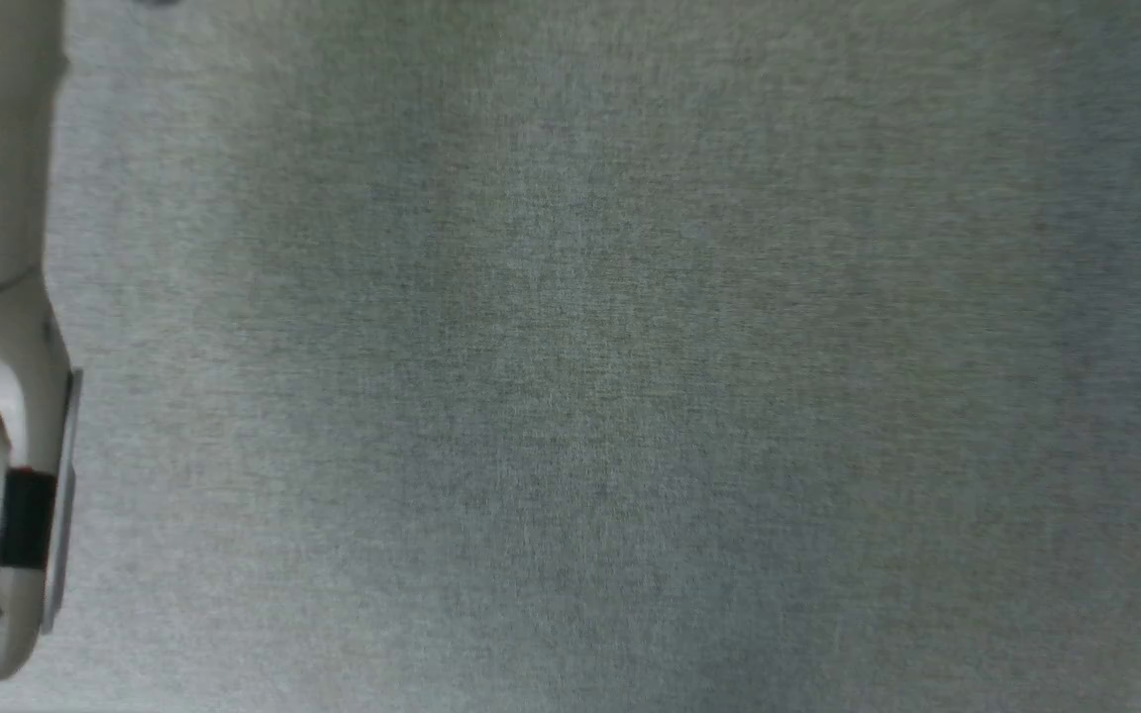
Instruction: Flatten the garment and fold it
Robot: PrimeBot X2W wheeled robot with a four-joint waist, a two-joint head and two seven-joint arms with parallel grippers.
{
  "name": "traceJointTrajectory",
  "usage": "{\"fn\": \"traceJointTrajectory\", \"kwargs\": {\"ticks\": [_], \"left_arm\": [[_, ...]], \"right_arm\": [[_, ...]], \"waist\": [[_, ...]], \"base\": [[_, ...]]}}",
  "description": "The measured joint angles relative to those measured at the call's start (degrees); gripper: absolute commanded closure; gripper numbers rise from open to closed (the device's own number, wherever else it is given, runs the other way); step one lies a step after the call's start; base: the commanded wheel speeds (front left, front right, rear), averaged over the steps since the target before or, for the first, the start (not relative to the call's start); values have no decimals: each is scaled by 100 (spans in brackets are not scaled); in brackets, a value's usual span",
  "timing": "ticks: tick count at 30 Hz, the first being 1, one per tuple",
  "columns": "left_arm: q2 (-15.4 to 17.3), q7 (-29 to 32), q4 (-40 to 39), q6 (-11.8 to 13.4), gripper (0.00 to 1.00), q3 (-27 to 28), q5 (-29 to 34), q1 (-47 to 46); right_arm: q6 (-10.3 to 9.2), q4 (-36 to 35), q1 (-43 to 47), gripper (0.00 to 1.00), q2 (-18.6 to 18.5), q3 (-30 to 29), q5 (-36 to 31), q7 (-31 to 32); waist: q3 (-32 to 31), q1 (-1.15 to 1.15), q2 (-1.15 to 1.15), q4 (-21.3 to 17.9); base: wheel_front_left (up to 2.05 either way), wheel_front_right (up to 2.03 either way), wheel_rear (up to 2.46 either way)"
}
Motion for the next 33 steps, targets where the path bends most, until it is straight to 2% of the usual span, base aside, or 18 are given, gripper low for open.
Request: {"fn": "traceJointTrajectory", "kwargs": {"ticks": [7, 13, 19, 21, 27, 33], "left_arm": [[140, -223, -189, -250, 100, -209, -23, 636], [305, -76, -1166, -327, 100, -427, -145, 1687], [600, 297, -2380, -68, 100, -759, -212, 3268], [624, 352, -2705, 108, 100, -821, -246, 3805], [883, 442, -3339, 503, 100, -1128, -96, 5081], [1098, 494, -3619, 815, 100, -1363, 22, 6094]], "right_arm": [[0, -166, 442, 100, -346, 326, 656, -314], [0, -1068, 1639, 100, -645, 316, 1392, -353], [0, -2141, 3469, 100, -617, -220, 1793, -115], [0, -2424, 4051, 100, -523, -431, 1840, -47], [0, -3178, 5668, 100, 1, -871, 1849, 45], [0, -3556, 7046, 100, 521, -1058, 1848, 38]], "waist": [[394, 1, 0, 28], [185, -1, 0, 33], [-313, -3, 0, 15], [-484, -3, 0, 4], [-974, -3, 0, -23], [-1411, -3, 0, -41]], "base": [[0, 0, 0], [0, 0, 0], [0, 0, 0], [0, 0, 0], [0, 0, 0], [0, 0, 0]]}}
